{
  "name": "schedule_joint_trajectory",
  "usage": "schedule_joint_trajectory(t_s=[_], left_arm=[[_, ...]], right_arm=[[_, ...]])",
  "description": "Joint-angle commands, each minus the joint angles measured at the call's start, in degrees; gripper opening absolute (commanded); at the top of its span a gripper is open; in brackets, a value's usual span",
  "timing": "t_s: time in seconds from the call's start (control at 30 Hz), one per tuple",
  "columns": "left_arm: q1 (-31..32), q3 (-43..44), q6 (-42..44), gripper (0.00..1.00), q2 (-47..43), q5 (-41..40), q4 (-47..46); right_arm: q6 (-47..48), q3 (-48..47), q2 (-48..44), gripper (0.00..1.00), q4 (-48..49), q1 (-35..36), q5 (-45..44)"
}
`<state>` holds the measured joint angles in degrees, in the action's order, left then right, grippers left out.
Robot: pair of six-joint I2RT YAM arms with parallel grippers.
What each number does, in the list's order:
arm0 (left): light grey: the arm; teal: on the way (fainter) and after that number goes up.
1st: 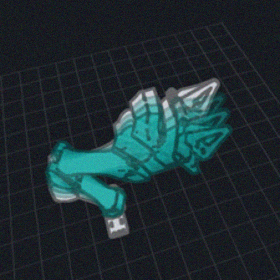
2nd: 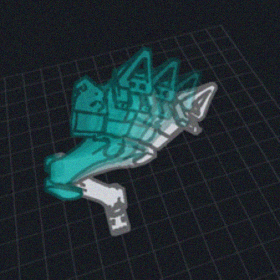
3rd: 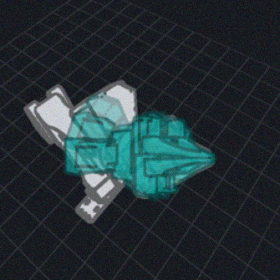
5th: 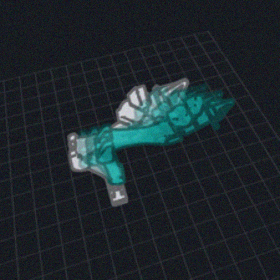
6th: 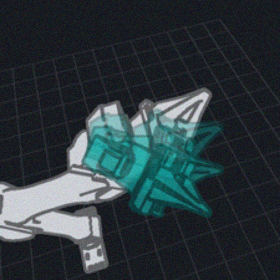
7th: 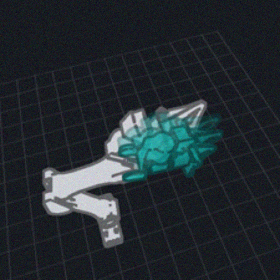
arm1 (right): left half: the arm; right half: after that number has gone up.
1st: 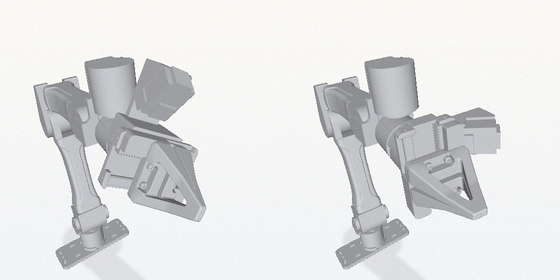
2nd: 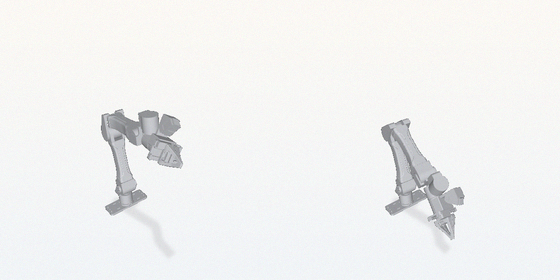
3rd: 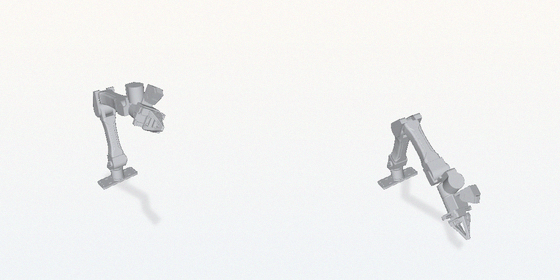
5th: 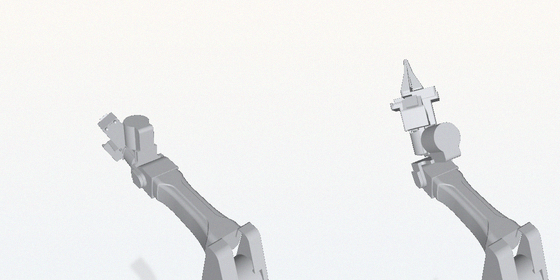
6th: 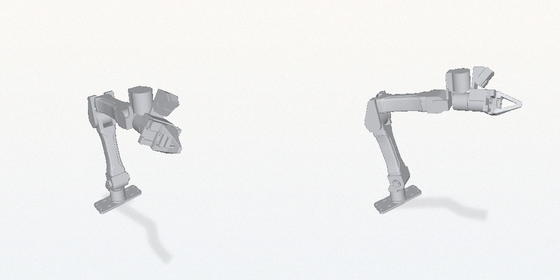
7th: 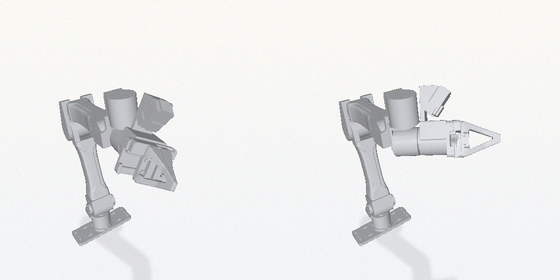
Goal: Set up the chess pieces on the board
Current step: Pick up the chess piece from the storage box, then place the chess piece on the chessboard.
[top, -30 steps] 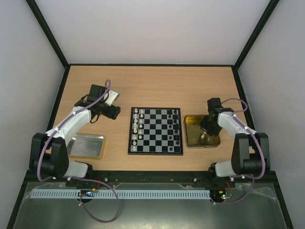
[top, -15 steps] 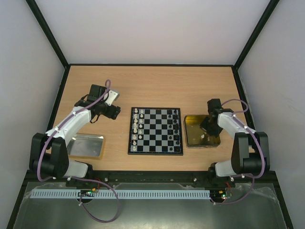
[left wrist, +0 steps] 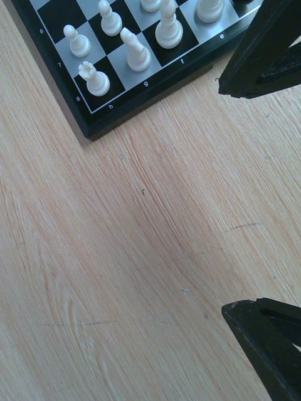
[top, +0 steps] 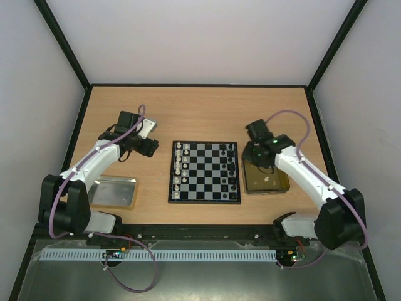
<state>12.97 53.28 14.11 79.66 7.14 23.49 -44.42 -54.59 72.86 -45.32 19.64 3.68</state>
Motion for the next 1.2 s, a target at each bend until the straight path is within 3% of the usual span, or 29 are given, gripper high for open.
schedule_joint_trajectory(t_s=[0.0,0.2,0.37,0.73,1.17], left_arm=[[0.46,0.69,0.13,0.87,0.35,-0.58,0.33],[0.48,0.65,0.13,0.87,0.12,-0.81,0.42],[0.47,0.34,0.13,0.87,-0.17,-0.9,0.34],[0.38,-0.28,0.25,0.87,-0.62,-1.04,-0.03],[0.02,-0.56,0.39,0.87,-0.5,-0.9,-0.29]], right_arm=[[-9.09,-5.92,1.96,0.05,-6.02,16.54,-3.42],[-14.46,-12.19,11.51,0.05,-4.4,34.01,-3.42],[-14.52,-16.84,20.16,0.05,-2.22,41.69,-2.01],[-10.52,-23.35,31.7,0.05,0.49,44.41,2.26],[-9.0,-25.52,36.0,0.06,1.42,44.79,4.58]])
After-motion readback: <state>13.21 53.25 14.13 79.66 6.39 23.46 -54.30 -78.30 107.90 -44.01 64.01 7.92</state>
